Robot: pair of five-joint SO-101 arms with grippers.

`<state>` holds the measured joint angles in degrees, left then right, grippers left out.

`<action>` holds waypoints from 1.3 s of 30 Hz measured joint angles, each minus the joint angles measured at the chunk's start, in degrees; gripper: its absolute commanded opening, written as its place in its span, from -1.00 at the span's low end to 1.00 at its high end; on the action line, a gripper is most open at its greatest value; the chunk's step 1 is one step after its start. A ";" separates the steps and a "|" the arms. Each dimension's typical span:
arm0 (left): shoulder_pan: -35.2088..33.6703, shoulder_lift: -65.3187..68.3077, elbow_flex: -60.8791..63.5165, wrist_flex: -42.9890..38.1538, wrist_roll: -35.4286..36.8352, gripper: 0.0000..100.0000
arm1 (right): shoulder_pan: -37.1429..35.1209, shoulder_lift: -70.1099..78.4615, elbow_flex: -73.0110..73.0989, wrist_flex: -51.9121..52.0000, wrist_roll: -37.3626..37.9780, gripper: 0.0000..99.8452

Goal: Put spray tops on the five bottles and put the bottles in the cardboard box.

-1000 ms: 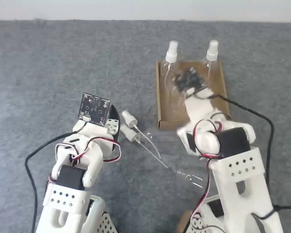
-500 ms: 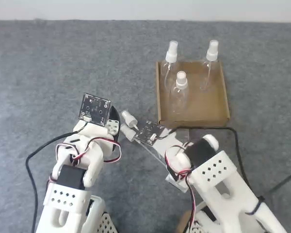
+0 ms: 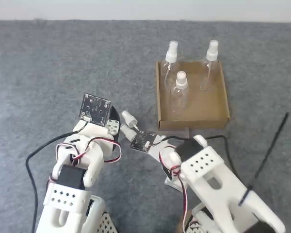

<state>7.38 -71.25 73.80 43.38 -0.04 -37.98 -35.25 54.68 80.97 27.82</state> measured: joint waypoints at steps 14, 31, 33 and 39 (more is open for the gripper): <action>0.00 0.00 0.00 0.00 0.00 -0.98 | 9.05 3.34 7.74 -10.46 0.70 -0.44; 0.09 0.00 0.00 0.00 0.00 -0.98 | 46.42 3.34 8.62 -11.69 20.66 -0.45; 0.09 0.00 0.00 0.00 0.00 -0.98 | 51.87 3.34 8.62 -12.84 23.38 -0.45; 0.09 0.00 0.00 0.00 0.00 -0.98 | 65.23 3.43 8.62 -20.31 27.69 -0.63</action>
<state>7.47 -71.25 73.80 43.38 -0.04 27.25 -31.82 63.30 60.66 55.52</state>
